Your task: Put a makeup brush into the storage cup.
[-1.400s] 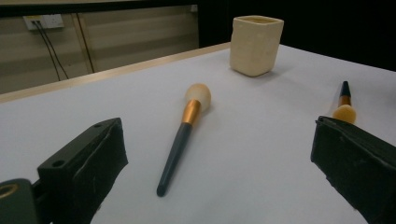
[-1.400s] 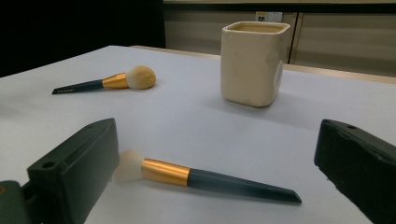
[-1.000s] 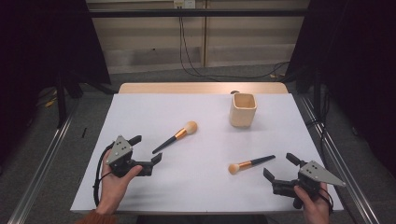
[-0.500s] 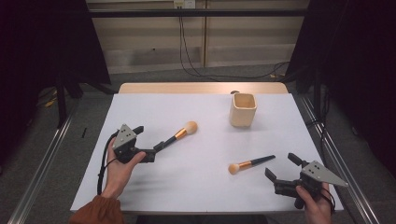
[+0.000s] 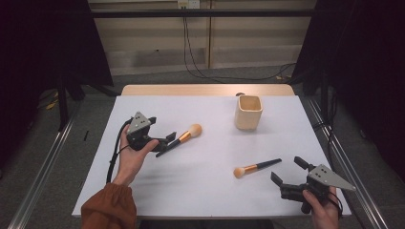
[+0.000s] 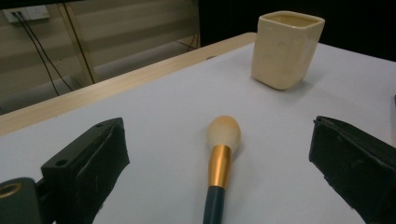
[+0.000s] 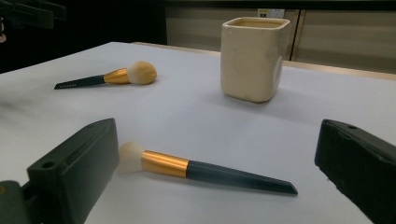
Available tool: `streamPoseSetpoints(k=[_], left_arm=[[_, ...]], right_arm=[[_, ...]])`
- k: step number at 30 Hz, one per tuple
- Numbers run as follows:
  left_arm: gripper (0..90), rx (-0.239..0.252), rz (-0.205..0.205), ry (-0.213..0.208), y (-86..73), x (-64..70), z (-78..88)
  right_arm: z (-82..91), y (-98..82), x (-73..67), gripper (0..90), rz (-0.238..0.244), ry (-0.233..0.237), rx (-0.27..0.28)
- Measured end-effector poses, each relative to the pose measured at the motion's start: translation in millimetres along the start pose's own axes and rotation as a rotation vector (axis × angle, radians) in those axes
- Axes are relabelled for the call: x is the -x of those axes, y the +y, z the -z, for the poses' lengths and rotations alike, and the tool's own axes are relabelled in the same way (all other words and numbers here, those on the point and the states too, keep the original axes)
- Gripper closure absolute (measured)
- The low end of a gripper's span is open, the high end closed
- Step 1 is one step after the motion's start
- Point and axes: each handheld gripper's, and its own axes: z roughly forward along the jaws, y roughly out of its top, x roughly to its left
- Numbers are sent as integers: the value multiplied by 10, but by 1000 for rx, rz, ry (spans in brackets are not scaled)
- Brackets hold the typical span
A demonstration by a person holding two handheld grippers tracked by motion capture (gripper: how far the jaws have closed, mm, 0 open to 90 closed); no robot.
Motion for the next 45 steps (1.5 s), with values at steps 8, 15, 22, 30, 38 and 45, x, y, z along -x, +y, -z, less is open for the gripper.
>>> streamPoseSetpoints(k=[8,15,22,30,38,45], left_arm=[[40,-70,-26,-13,190,-70,-173],[41,-176,-7,-63,187,-84,-342],[50,-349,-49,-88,138,-115,-472],[49,-471,-65,-102,204,-140,-581],[64,-636,-122,-100,257,-106,-725],[67,-752,-145,-126,303,-48,-887]], right_arm=[[-11,1,-14,0,3,1,-5],[-9,-1,-24,0,8,3,-8],[-13,-5,-22,0,7,2,-12],[-20,-6,-35,0,27,12,-24],[-20,-8,-34,0,26,15,-28],[-29,-13,-40,0,15,21,-34]])
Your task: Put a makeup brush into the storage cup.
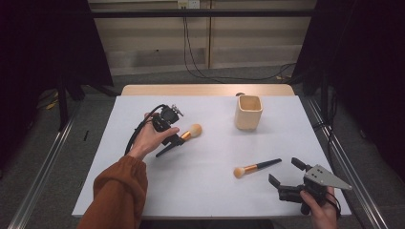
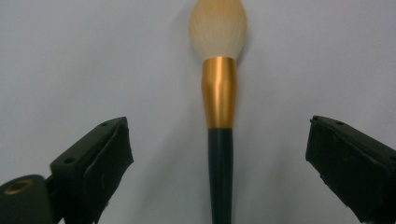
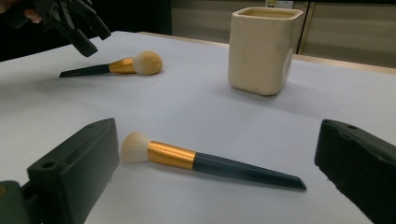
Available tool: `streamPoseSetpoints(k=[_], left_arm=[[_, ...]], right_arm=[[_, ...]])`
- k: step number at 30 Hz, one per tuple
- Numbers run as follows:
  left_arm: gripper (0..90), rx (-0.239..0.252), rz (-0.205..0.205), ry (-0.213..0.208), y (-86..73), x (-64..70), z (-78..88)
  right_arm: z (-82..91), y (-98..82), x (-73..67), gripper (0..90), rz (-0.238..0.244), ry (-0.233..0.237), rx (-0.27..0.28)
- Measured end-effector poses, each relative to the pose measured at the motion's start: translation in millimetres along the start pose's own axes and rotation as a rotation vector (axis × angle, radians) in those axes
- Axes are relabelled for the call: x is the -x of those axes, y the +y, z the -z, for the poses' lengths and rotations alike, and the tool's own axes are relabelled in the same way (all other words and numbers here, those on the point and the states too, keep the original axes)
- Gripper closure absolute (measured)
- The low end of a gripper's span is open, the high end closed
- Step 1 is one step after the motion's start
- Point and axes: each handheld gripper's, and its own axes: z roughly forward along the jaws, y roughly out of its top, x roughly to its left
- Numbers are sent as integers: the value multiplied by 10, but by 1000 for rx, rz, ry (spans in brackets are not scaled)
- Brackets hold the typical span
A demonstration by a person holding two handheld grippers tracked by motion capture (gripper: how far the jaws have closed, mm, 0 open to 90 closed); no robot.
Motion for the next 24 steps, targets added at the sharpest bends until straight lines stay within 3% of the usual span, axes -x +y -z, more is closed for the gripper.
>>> streamPoseSetpoints(k=[4,6,9,11,13,18,24], left_arm=[[68,-37,34,-36,-10,-31,-90],[65,-73,34,-8,-6,-40,-153],[66,-97,30,-5,-8,-56,-210],[61,-121,47,28,1,-64,-218],[62,-142,41,-2,-3,-71,-227],[76,-171,30,-6,13,-68,-263],[181,-211,12,-20,69,-80,-336]], right_arm=[[6,-2,2,0,-3,0,-2],[3,-4,1,0,-2,2,-4],[-8,-5,3,0,4,6,-11],[-8,-5,3,0,0,5,-9],[-3,-3,9,0,-1,3,-8],[-6,-4,5,0,-1,3,-11],[-7,-6,7,0,-3,3,-14]])
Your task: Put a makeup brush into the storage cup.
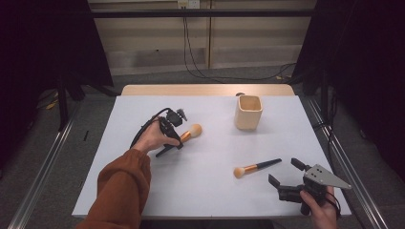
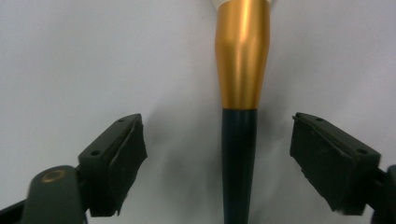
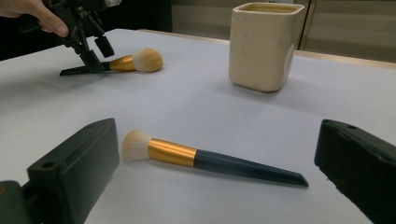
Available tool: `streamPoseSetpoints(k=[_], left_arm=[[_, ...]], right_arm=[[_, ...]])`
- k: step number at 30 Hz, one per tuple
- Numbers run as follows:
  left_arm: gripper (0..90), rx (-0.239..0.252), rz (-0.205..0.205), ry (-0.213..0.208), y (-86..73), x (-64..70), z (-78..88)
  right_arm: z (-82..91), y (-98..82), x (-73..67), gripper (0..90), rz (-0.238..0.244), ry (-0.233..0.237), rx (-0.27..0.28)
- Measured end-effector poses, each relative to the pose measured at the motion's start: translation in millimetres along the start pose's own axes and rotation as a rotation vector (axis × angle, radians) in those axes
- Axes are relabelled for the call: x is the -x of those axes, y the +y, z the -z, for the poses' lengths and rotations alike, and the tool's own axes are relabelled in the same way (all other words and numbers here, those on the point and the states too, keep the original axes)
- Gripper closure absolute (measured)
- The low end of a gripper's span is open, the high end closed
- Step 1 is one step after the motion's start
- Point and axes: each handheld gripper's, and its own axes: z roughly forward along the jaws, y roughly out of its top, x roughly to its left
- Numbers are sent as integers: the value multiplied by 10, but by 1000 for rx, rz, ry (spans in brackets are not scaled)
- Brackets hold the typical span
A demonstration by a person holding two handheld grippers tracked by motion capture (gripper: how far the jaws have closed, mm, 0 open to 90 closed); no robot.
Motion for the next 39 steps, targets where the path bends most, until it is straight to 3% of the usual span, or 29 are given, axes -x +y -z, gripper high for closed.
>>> streamPoseSetpoints(k=[6,10,13,16,19,21,22,29,32,39], left_arm=[[361,-24,-15,-22,40,18,-54],[467,-12,-17,-34,42,8,-40],[484,-27,-29,-41,53,-3,-39],[560,-43,-51,-45,65,14,-30],[604,-48,-25,-41,77,35,-37],[629,-61,-30,-44,93,45,-37],[688,-72,-41,-46,101,51,-33],[742,-90,-10,-67,129,47,-37],[744,-92,-13,-56,134,63,-37],[747,-54,34,-71,93,38,-23]], right_arm=[[6,-4,0,0,-6,0,-2],[5,-4,-4,0,-2,1,-3],[1,-4,-7,0,0,3,-5],[-2,-5,-6,0,1,2,-8],[-4,-5,-3,0,-10,1,-10],[-6,-11,5,0,-9,4,-16],[-7,-13,9,0,-11,2,-19],[-16,-12,-11,0,-13,6,-22],[-12,-16,-5,0,-10,6,-24],[-8,-18,1,0,-11,3,-22]])
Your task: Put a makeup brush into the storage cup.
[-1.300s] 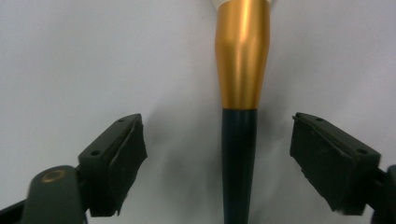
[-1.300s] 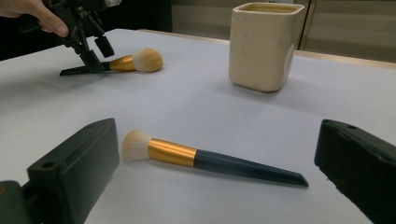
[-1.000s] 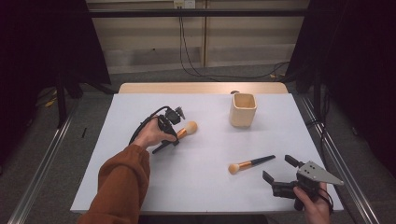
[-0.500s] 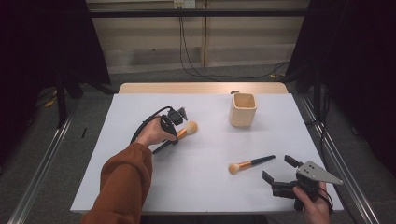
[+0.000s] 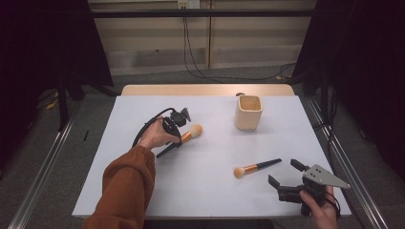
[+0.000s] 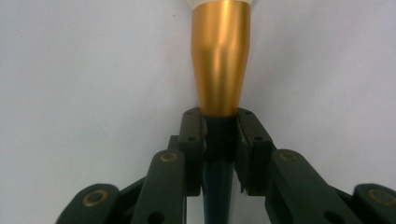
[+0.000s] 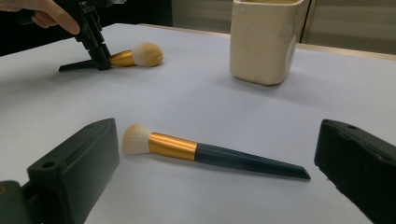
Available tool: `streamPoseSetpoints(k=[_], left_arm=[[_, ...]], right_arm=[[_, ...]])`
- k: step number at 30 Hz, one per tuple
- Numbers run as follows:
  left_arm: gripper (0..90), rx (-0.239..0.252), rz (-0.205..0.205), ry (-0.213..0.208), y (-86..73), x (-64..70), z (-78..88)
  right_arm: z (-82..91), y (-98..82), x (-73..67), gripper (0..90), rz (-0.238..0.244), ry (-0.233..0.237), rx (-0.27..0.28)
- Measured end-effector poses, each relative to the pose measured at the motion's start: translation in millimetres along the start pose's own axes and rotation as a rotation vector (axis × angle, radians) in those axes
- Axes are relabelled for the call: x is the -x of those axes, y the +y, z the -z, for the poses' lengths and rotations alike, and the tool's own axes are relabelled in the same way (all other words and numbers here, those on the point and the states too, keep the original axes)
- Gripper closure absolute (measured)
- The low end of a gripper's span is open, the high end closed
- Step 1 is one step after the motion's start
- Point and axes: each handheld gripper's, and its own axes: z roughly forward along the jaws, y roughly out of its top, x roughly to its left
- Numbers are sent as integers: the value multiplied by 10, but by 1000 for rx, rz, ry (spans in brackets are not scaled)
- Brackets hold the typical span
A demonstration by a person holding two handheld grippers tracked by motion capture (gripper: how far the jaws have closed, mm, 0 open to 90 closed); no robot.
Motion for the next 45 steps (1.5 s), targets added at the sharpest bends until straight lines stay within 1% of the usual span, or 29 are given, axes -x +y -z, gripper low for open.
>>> streamPoseSetpoints(k=[2,4,6,7,8,9,11,12,13,14,15,16,19,24,25,27,28,29,30,32,33,34,35,36,38,39,42,44,45], left_arm=[[747,6,11,-9,-15,-9,8],[747,19,34,-19,-36,-29,20],[747,41,44,-27,-74,-52,27],[747,45,47,-31,-87,-58,31],[747,66,62,-30,-108,-69,47],[747,86,67,-37,-127,-85,63],[747,115,64,-45,-156,-93,105],[748,143,65,-40,-177,-97,144],[747,167,69,-45,-196,-104,181],[747,195,71,-61,-216,-115,211],[747,224,84,-60,-236,-115,237],[747,247,86,-58,-255,-121,262],[747,292,95,-57,-311,-135,320],[747,399,119,-96,-394,-140,377],[747,418,113,-91,-406,-140,382],[748,450,120,-61,-424,-128,375],[747,464,125,-56,-432,-121,368],[747,477,123,-57,-443,-120,369],[747,495,124,-68,-452,-112,368],[747,520,116,-68,-468,-82,374],[747,541,117,-72,-474,-70,375],[747,554,119,-84,-483,-64,377],[747,578,119,-85,-494,-42,376],[746,585,100,-90,-502,-30,374],[747,611,92,-102,-521,-1,363],[746,625,92,-111,-533,9,359],[746,667,80,-115,-565,41,347],[746,693,69,-104,-592,59,339],[747,706,76,-108,-609,59,340]], right_arm=[[1,0,-1,0,-2,-1,0],[3,-1,-3,0,0,-1,-1],[5,-2,-6,0,-3,-4,-1],[7,-4,-2,0,3,-3,-2],[7,-4,-2,0,1,-4,-2],[7,-5,0,0,0,-6,-2],[8,-4,-3,0,-3,-7,0],[10,-4,-6,0,-2,-6,0],[11,-4,-7,0,0,-5,-1],[10,-4,-8,0,-2,-7,-1],[8,-5,-3,0,2,-7,-2],[6,-4,-3,0,0,-9,-2],[9,-4,-10,0,1,-8,-1],[9,-2,-13,0,2,-8,0],[10,-2,-13,0,2,-8,1],[7,-3,-11,0,4,-8,0],[5,-3,-11,0,4,-7,-4],[5,-4,-12,0,2,-7,-4],[8,-3,-15,0,3,-7,-3],[9,-1,-20,0,2,-6,-1],[6,-2,-19,0,4,-7,-3],[4,-1,-20,0,5,-6,-2],[3,-1,-21,0,5,-5,-2],[3,-2,-22,0,6,-5,-2],[7,-2,-24,0,4,-5,-1],[11,0,-28,0,-5,-5,0],[11,1,-29,0,-8,-4,4],[9,2,-30,0,-7,-3,3],[10,3,-33,0,-6,-3,4]])
